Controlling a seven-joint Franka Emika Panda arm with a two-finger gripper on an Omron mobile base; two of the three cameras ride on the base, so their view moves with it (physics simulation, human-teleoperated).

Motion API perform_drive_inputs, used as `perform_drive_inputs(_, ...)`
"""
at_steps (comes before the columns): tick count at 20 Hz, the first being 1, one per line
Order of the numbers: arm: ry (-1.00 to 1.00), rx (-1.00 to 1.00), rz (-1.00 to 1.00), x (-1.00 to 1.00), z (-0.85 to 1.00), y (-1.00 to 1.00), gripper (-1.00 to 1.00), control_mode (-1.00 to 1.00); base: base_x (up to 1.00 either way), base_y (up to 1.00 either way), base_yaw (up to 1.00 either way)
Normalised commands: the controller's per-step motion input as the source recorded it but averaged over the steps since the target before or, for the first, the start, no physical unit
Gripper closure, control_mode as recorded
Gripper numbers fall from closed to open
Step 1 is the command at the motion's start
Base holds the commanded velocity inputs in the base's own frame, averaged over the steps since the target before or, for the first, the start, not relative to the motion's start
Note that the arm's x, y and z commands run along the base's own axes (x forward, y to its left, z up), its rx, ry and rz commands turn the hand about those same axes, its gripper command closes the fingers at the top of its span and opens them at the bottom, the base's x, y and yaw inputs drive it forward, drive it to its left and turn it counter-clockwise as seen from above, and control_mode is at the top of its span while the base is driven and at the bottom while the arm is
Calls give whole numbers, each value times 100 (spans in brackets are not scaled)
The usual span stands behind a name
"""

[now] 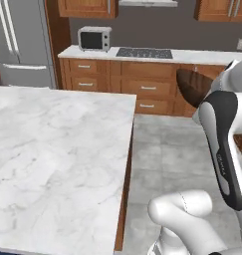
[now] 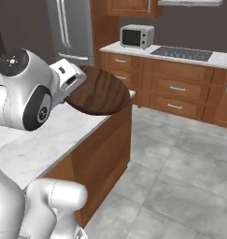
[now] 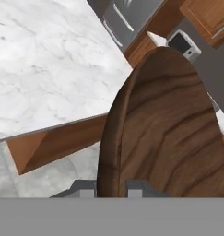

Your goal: Move the bowls from the cabinet to the plates on the dining table.

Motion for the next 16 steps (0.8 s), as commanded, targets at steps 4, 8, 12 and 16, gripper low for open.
perform_drive_inputs(4,0,0,0,0,0,0,100,100,61,-37,25)
perform_drive_inputs(8,0,0,0,0,0,0,100,100,46,-48,24)
perform_drive_inputs(12,0,0,0,0,0,0,100,100,28,-54,21)
perform_drive_inputs(16,0,0,0,0,0,0,100,100,12,-62,21)
